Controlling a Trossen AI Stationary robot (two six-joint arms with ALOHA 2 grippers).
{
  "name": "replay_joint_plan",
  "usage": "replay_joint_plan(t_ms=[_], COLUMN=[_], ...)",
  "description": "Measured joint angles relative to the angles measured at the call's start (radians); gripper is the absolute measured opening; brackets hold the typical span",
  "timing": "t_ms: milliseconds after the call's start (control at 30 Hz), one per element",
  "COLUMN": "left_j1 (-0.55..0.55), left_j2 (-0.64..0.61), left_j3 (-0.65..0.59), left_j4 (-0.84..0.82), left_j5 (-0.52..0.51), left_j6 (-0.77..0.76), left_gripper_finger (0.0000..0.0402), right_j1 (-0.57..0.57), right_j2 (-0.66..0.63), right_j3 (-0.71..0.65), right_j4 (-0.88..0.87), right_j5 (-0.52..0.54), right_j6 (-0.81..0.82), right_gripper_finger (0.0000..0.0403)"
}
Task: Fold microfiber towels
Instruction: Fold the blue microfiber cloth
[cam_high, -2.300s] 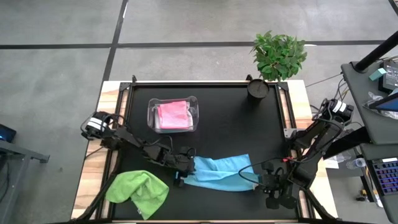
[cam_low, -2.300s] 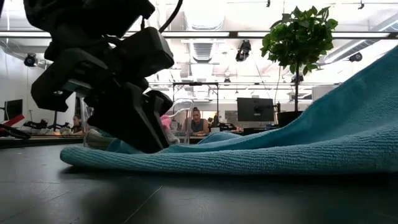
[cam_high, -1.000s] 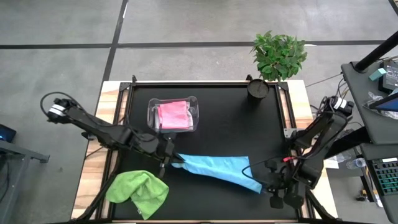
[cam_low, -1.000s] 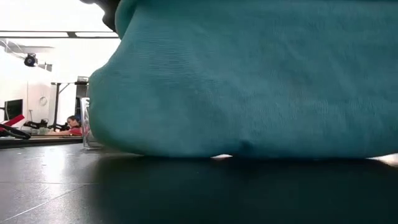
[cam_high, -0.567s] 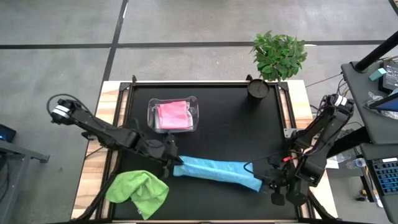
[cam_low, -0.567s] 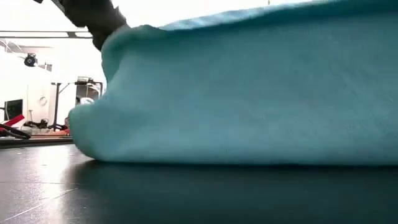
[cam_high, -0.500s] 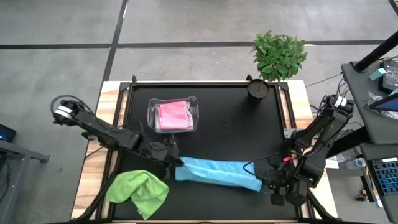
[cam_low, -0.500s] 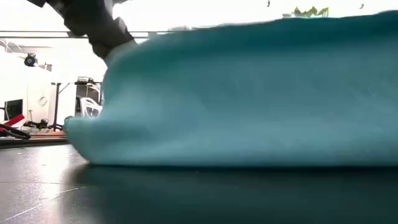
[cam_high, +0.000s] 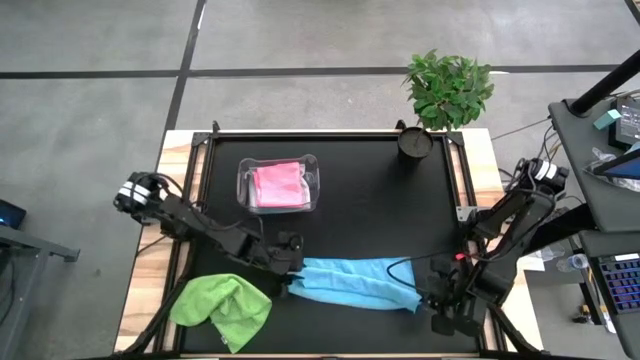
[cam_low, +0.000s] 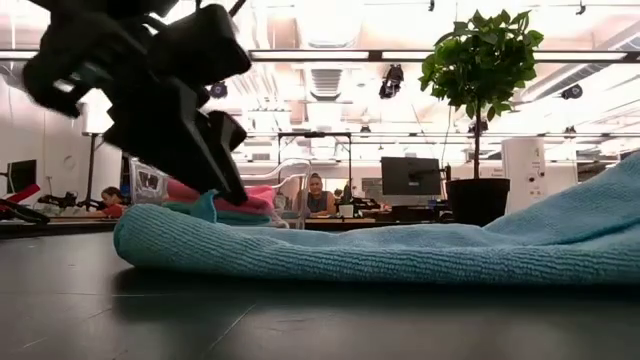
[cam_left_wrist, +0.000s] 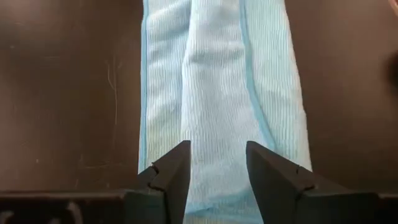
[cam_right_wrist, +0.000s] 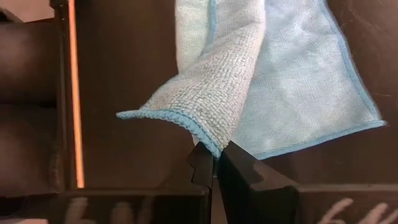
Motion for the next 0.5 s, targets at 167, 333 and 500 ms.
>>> replay_joint_plan(t_ms=[167,333,500], left_j1=[-0.044,-0.079,-0.079], left_j2=[-0.028,-0.046,0.0], left_j3=[0.006,0.006,0.005], left_j4=[-0.002,-0.004,-0.002], left_j5=[0.003,-0.001,-0.022], left_j6=[0.077,0.105,0.104], left_gripper_finger=[0.0141,0.0141,0.0141], right_j1=[0.0,0.0,0.0], right_j2=[0.002,0.002,0.002], right_j3=[0.0,0.0,0.0], right_j4=[0.007,0.005,0.007], right_j5=[-0.01,0.003,0.016], right_j6=[-0.011,-0.025,-0.025], right_gripper_finger=[0.0008,0.0008,0.0008])
